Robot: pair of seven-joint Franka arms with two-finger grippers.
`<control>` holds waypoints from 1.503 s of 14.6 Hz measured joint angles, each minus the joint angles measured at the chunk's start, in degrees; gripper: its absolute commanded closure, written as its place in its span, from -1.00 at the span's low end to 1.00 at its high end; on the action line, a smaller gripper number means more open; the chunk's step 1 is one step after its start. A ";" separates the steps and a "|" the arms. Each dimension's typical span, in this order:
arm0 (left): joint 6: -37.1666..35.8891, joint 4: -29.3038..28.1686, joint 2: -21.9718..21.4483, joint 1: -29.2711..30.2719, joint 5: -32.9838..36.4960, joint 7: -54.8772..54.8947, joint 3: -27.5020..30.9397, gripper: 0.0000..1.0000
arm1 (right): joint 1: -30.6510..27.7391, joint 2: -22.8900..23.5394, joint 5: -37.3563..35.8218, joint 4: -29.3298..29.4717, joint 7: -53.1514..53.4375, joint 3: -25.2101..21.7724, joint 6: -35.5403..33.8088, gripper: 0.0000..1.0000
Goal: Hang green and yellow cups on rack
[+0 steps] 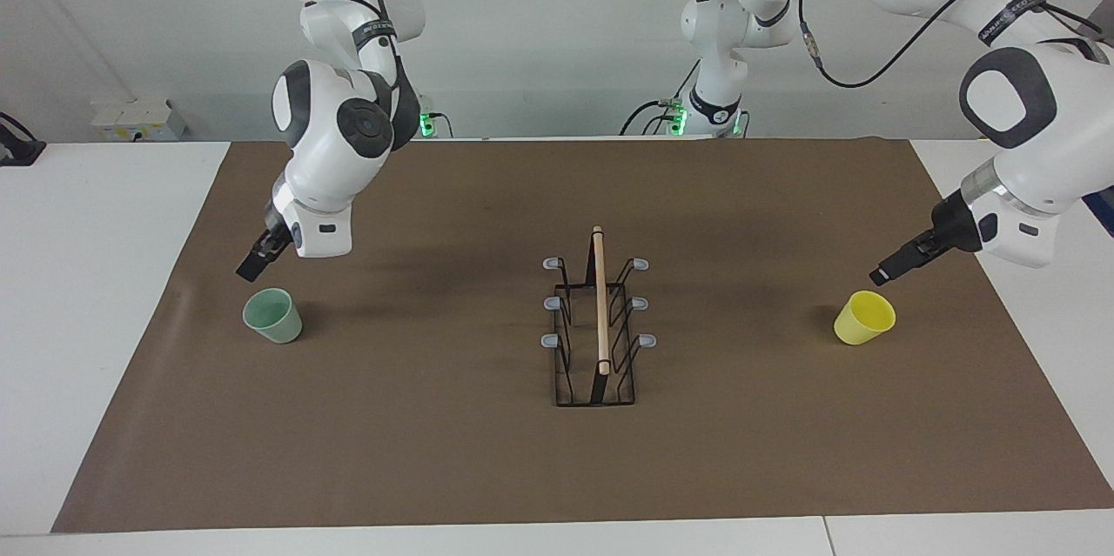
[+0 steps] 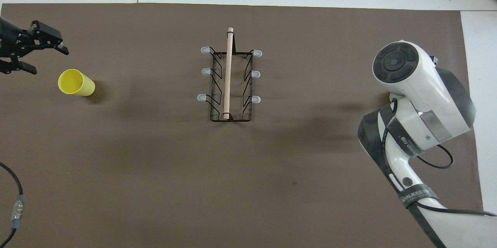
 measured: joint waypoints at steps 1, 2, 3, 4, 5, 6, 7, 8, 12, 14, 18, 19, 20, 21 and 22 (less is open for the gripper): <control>0.60 0.01 0.84 0.02 -0.64 -2.16 0.82 -1.00 | 0.63 0.03 -2.06 -0.80 -0.95 0.04 0.47 -1.00; 1.55 0.02 1.72 0.04 -1.02 -4.86 1.28 -1.00 | 1.47 0.14 -4.00 -1.63 -1.41 0.08 0.66 -1.00; 2.40 0.03 2.79 0.04 -1.23 -7.69 1.61 -1.00 | 2.29 0.41 -5.33 -2.39 -1.48 0.12 0.69 -1.00; 3.62 0.03 4.23 0.05 -1.43 -10.18 2.04 -1.00 | 2.89 0.84 -6.27 -3.03 -1.48 0.16 0.80 -1.00; 5.14 0.05 5.89 0.09 -2.11 -12.17 2.68 -1.00 | 3.17 1.49 -7.24 -3.44 -1.52 0.18 1.20 -1.00; 6.58 0.06 7.48 0.22 -3.34 -13.66 3.41 -1.00 | 3.25 2.26 -8.57 -3.66 -1.59 0.18 1.49 -1.00; 8.00 0.06 8.96 0.54 -4.78 -14.72 4.18 -1.00 | 3.36 3.17 -9.74 -3.81 -1.73 0.16 1.86 -1.00; 9.25 0.05 10.17 1.11 -6.14 -15.19 4.78 -1.00 | 3.72 4.22 -10.64 -3.94 -1.76 0.18 2.36 -1.00; 12.37 0.00 13.84 4.50 -10.80 -18.35 5.42 -1.00 | 6.44 10.00 -15.81 -4.06 -0.08 0.19 2.47 -1.00; 13.78 -0.20 15.46 6.08 -14.87 -20.32 5.51 -1.00 | 6.86 12.19 -18.66 -4.06 0.87 0.19 2.51 -1.00; 14.29 -3.28 16.48 7.24 -19.88 -24.32 6.18 -1.00 | 6.85 14.60 -20.85 -4.22 3.13 0.09 4.18 -1.00; 14.30 -4.65 16.43 7.28 -21.00 -24.68 6.46 -1.00 | 6.84 14.98 -21.68 -4.52 4.15 0.08 4.63 -1.00; 14.30 -6.29 16.21 7.33 -22.65 -25.09 6.83 -1.00 | 6.80 15.26 -22.41 -4.98 5.10 0.08 5.11 -1.00; 14.32 -8.47 15.71 7.43 -25.11 -25.43 7.25 -1.00 | 6.69 15.47 -23.36 -5.64 5.88 0.08 5.81 -1.00; 14.46 -10.65 15.15 7.48 -27.25 -25.58 7.81 -1.00 | 6.59 15.62 -24.59 -6.33 6.40 0.07 6.26 -1.00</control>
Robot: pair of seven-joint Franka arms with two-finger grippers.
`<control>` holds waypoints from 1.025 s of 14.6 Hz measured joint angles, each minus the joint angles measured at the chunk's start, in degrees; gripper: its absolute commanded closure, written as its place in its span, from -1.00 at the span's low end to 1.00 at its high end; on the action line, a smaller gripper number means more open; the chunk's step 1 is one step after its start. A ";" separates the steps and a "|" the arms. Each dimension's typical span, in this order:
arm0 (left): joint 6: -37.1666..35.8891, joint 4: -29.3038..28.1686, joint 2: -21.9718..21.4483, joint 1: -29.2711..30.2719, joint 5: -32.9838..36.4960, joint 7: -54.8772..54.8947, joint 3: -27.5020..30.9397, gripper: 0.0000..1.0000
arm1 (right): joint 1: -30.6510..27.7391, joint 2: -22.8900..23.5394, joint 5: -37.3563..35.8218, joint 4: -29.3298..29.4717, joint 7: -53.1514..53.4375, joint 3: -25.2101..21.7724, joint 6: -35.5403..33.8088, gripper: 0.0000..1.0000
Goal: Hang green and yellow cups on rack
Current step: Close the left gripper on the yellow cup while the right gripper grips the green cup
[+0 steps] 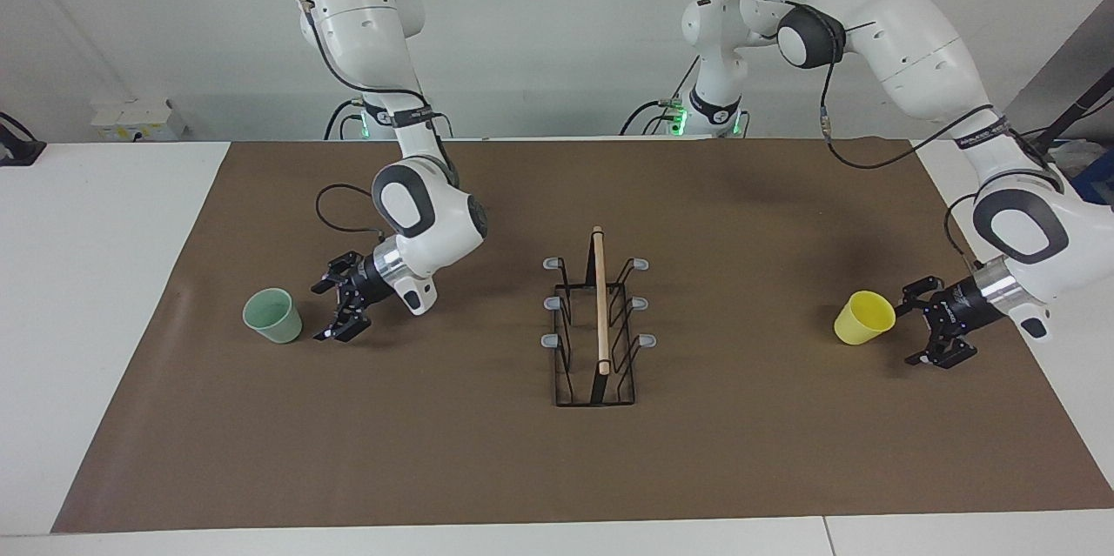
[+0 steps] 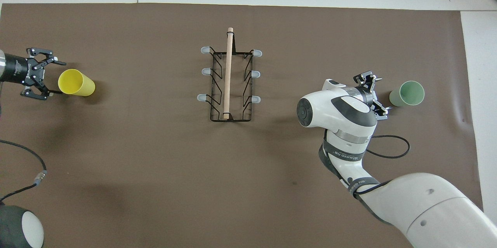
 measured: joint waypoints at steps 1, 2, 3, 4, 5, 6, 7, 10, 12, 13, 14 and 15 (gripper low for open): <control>0.11 -2.12 -0.68 0.01 -1.62 -0.16 0.67 -1.00 | -0.12 0.15 -1.56 -0.78 0.52 -0.03 0.55 -1.00; 0.11 -4.14 -1.43 -0.01 -2.91 -0.64 1.14 -1.00 | -0.18 0.37 -3.16 -1.52 1.02 -0.11 0.86 -1.00; 0.09 -6.21 -2.41 -0.01 -4.72 -1.38 1.33 -1.00 | -0.18 0.57 -4.43 -2.08 1.29 -0.20 0.93 -1.00; 0.02 -8.60 -3.53 -0.04 -7.12 -1.99 1.38 -1.00 | -0.18 0.70 -5.44 -2.54 1.37 -0.25 0.93 -1.00; 0.01 -11.27 -4.73 -0.07 -9.13 -2.36 1.39 -1.00 | -0.20 0.76 -6.37 -2.87 1.38 -0.29 0.93 -1.00; 0.01 -14.20 -6.08 -0.06 -11.18 -2.55 1.44 -1.00 | -0.28 0.77 -7.14 -3.10 1.43 -0.34 0.93 -1.00; 0.05 -16.99 -7.39 -0.05 -13.74 -2.55 1.53 -1.00 | -0.51 0.77 -7.50 -3.23 1.44 -0.40 0.93 -1.00; 1.67 -22.30 -9.69 -0.19 -20.13 -2.56 1.53 -1.00 | -1.84 0.76 -9.45 -4.13 2.66 -0.42 0.95 -1.00; 3.52 -23.92 -10.16 -0.67 -23.08 -2.66 1.52 -1.00 | -3.02 0.76 -10.82 -5.24 5.27 -0.42 1.04 -1.00; 4.49 -24.34 -10.19 -1.05 -23.83 -2.88 1.51 -1.00 | -3.52 0.76 -11.43 -5.80 6.49 -0.42 1.15 -1.00; 5.13 -24.68 -10.20 -1.42 -24.40 -3.14 1.52 -1.00 | -3.87 0.76 -11.87 -6.20 7.30 -0.42 1.29 -1.00; 5.84 -24.88 -10.21 -1.76 -25.46 -3.45 1.50 -1.00 | -4.01 0.76 -12.01 -6.43 7.72 -0.42 1.35 -1.00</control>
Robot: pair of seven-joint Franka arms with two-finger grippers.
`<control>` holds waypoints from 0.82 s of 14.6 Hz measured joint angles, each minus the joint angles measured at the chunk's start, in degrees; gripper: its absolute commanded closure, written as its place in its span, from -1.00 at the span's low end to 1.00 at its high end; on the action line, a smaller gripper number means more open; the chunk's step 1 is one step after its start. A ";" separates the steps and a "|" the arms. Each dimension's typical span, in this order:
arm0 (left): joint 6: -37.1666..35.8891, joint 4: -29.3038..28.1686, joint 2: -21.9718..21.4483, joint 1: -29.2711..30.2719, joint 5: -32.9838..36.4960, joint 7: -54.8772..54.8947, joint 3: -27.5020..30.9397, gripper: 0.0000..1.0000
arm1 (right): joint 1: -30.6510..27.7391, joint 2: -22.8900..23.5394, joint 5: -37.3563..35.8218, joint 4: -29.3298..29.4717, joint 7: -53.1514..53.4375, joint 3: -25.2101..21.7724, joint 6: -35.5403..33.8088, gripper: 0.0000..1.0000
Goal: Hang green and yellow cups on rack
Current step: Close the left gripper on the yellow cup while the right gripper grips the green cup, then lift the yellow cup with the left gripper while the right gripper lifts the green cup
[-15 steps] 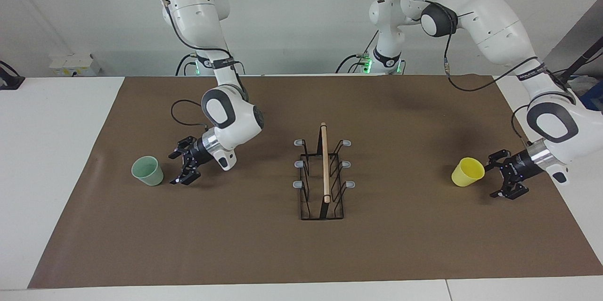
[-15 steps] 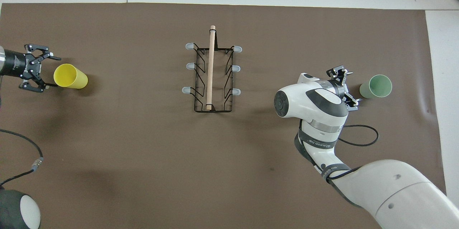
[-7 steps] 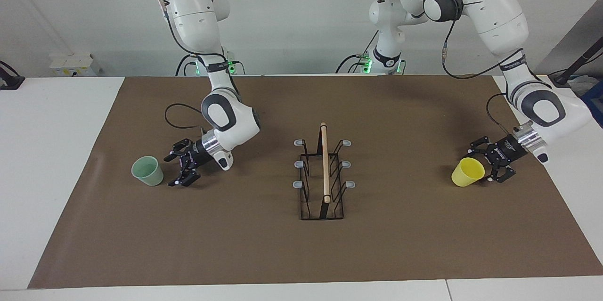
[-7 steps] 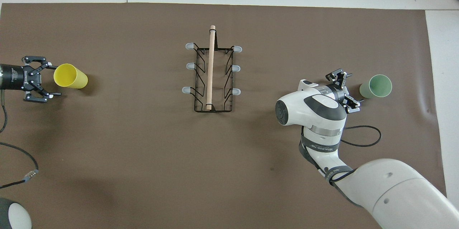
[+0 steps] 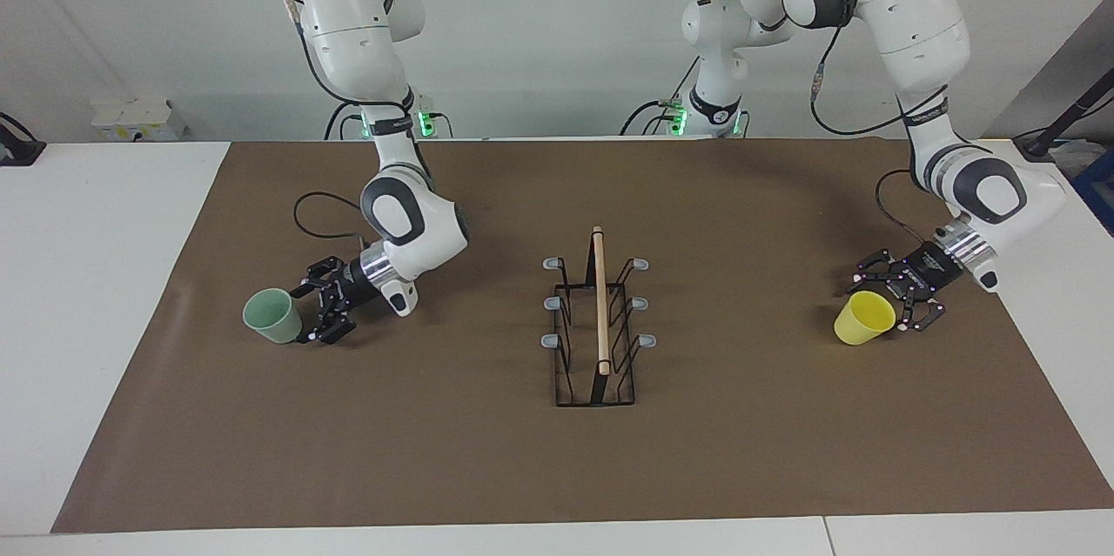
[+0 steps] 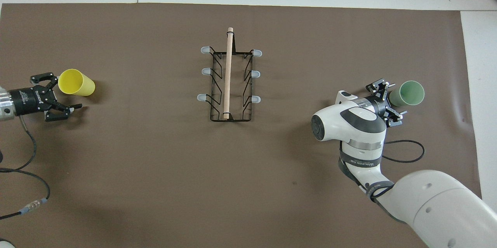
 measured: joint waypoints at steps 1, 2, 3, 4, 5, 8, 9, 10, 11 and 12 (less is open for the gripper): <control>1.28 -0.10 0.00 -0.40 -1.35 -0.52 -0.01 -1.00 | 0.00 0.00 -0.04 -0.13 0.24 0.00 0.00 -1.00; 2.58 -0.15 0.00 -0.80 -2.47 -1.01 -0.07 -1.00 | -0.02 0.00 -0.32 -0.26 0.50 0.00 0.06 -1.00; 3.37 -0.20 0.00 -1.24 -3.04 -1.32 -0.11 -1.00 | -0.13 -0.01 -1.17 -0.41 0.97 0.00 0.24 -1.00; 3.67 -0.21 0.00 -1.67 -3.23 -1.53 -0.17 -1.00 | -0.36 -0.01 -2.17 -0.60 1.50 0.01 0.42 -1.00; 3.85 -0.21 0.00 -2.05 -3.32 -1.62 -0.18 -1.00 | -0.76 -0.01 -3.48 -0.81 1.88 0.00 0.71 -1.00; 4.52 -0.22 0.00 -2.93 -3.36 -1.62 -0.31 -1.00 | -2.42 -0.01 -6.92 -1.56 3.40 -0.01 2.51 -1.00; 5.08 -0.22 0.00 -3.31 -3.37 -1.62 -0.37 -1.00 | -2.91 -0.01 -7.48 -1.71 3.80 -0.01 3.09 -1.00; 5.54 -0.21 0.00 -3.66 -3.37 -1.62 -0.40 -1.00 | -3.44 -0.01 -8.40 -1.82 4.40 -0.01 3.84 -1.00; 5.61 -0.22 0.00 -3.86 -3.37 -1.54 -0.44 -0.84 | -4.02 -0.01 -9.23 -1.89 5.11 -0.01 4.50 -1.00; 5.62 -0.22 0.00 -4.04 -3.37 -1.51 -0.44 -0.62 | -4.56 -0.01 -9.79 -1.94 5.69 -0.02 5.05 -1.00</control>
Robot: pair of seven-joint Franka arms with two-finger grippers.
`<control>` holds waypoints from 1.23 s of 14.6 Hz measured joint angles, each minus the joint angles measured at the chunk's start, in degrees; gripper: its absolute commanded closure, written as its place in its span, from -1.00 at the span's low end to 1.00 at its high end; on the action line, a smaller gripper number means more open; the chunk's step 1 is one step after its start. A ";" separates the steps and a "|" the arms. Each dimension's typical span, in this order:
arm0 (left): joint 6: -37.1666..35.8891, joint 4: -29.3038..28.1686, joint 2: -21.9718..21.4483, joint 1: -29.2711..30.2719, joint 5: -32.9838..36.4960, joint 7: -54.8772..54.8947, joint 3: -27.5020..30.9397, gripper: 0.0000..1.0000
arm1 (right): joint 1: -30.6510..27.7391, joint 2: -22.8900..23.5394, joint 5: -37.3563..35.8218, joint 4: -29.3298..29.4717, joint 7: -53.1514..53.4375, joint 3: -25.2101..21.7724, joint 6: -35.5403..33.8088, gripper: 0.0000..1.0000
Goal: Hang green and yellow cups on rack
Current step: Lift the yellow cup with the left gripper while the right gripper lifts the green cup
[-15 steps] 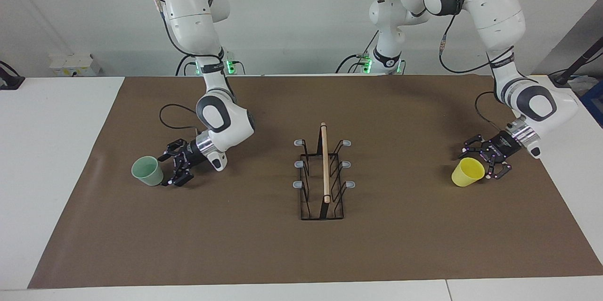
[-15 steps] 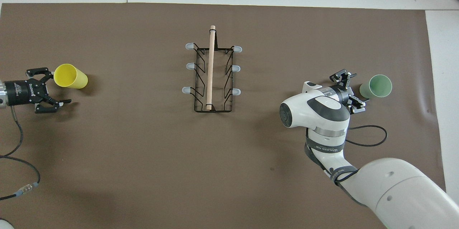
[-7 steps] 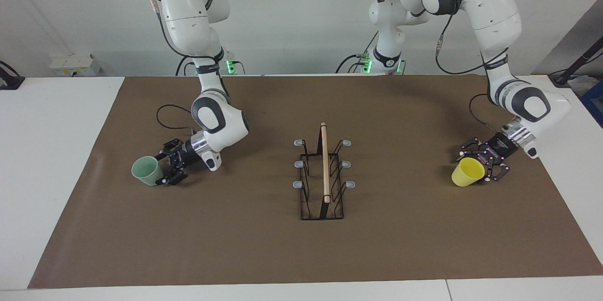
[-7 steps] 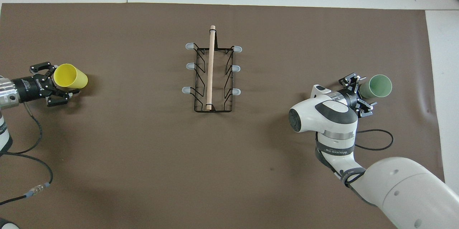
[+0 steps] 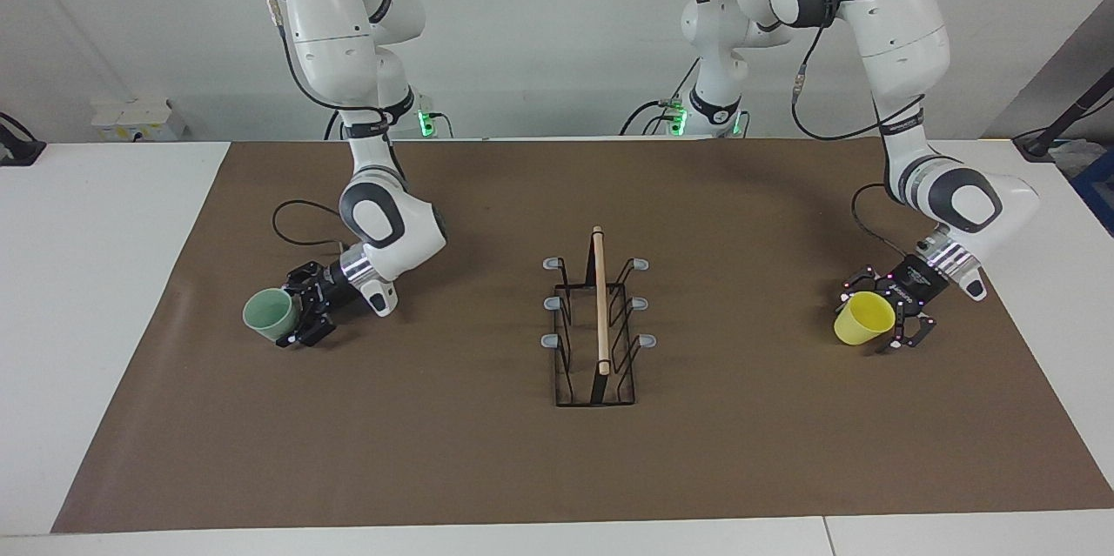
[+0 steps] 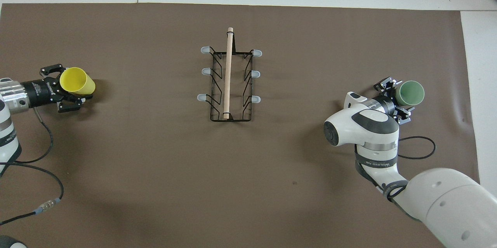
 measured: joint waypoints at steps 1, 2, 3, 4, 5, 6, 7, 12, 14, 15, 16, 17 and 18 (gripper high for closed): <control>0.02 0.00 0.00 -0.15 0.00 0.05 -0.01 -0.36 | -0.43 0.00 -0.22 -0.04 0.32 0.00 0.32 -1.00; 0.07 0.00 0.00 -0.28 0.00 0.06 -0.06 0.58 | -0.71 0.00 -0.26 -0.08 0.39 0.00 0.75 -0.81; 0.13 0.00 0.00 -0.39 0.00 0.20 -0.19 0.75 | -0.83 0.00 -0.27 -0.11 0.41 0.00 1.06 -0.40; 0.18 0.00 -0.01 -0.49 0.00 0.50 -0.29 1.00 | -0.84 0.00 -0.28 -0.12 0.46 0.00 1.09 0.23; 0.31 0.03 -0.02 -0.62 -0.01 0.87 -0.31 1.00 | -0.84 0.00 -0.30 -0.13 0.48 0.00 1.10 0.68; 0.56 0.13 -0.06 -0.74 -0.01 1.05 -0.31 1.00 | -0.84 0.00 -0.31 -0.14 0.48 0.00 1.11 0.94; 1.01 0.39 -0.13 -0.83 -0.02 1.11 -0.31 1.00 | -0.84 0.00 -0.32 -0.14 0.48 0.00 1.11 1.00; 13.46 4.61 -1.40 -1.80 0.53 1.13 -2.89 1.00 | -0.60 -0.04 -0.38 -0.06 0.48 0.04 1.12 1.00; 17.15 5.95 -1.70 -3.33 1.34 1.11 -3.30 1.00 | -0.41 -0.10 -0.10 0.04 0.49 0.16 1.12 1.00; 17.69 6.62 -1.94 -3.68 2.16 1.12 -3.33 1.00 | -0.32 -0.20 0.71 0.18 0.49 0.19 1.12 1.00; 18.04 7.29 -2.27 -3.80 3.81 1.11 -3.33 1.00 | -0.15 -0.40 2.69 0.47 0.28 0.21 1.12 1.00; 18.25 8.03 -2.67 -3.81 6.19 1.09 -3.31 1.00 | 0.08 -0.69 5.55 1.02 -0.47 0.22 1.12 1.00; 18.37 8.92 -3.10 -3.80 8.45 1.05 -3.28 1.00 | 0.17 -1.15 8.51 1.67 -1.64 0.24 1.16 1.00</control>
